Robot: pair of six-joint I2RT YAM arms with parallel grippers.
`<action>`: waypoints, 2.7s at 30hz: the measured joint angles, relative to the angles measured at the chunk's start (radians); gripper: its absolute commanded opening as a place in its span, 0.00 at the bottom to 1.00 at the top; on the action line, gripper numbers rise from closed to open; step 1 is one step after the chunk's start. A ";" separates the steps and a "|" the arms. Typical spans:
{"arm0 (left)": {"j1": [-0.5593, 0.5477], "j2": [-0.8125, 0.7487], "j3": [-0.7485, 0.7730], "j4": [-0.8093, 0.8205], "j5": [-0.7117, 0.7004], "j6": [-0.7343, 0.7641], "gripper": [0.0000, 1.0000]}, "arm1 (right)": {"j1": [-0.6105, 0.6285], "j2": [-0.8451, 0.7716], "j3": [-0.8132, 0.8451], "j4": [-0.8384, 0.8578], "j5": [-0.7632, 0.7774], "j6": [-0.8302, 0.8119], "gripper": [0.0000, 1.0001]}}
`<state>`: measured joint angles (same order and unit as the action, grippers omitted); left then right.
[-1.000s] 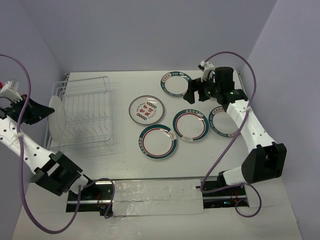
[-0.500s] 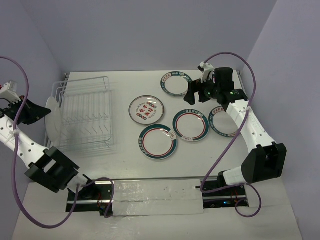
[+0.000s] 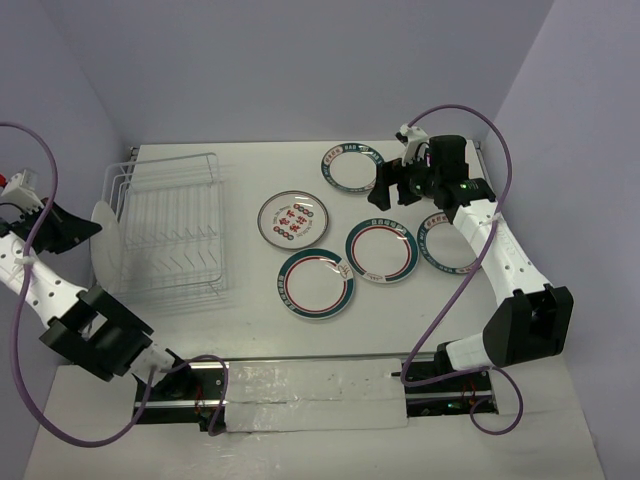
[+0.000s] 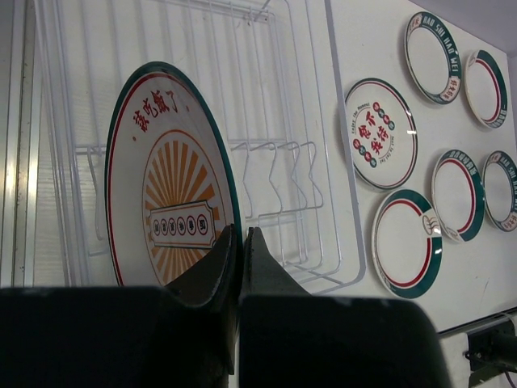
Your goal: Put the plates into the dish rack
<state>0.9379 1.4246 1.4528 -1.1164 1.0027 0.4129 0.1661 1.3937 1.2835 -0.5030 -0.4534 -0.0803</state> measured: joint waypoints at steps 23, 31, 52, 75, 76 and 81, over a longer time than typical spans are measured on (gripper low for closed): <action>-0.015 -0.164 -0.141 0.294 -0.303 -0.130 0.85 | 0.000 0.002 0.002 -0.015 0.000 -0.007 1.00; -0.177 -0.307 -0.134 0.389 -0.475 -0.150 0.97 | 0.004 0.002 0.002 -0.014 0.002 -0.010 1.00; -1.469 -0.175 -0.397 0.578 -0.936 0.134 0.77 | -0.020 0.002 0.000 -0.015 0.045 0.002 1.00; -1.481 0.028 -0.790 1.180 -0.804 0.857 0.70 | -0.101 0.050 0.001 -0.050 0.045 0.013 1.00; -1.481 0.041 -0.797 1.200 -0.795 0.874 0.70 | -0.101 0.051 0.002 -0.051 0.046 0.013 1.00; -1.481 0.157 -0.817 1.321 -0.761 0.962 0.68 | -0.101 0.064 0.019 -0.069 0.053 0.012 1.00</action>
<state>-0.5426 1.5818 0.6361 0.2047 0.2417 1.3750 0.0647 1.4582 1.3022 -0.5724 -0.4004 -0.0681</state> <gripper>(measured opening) 0.693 0.999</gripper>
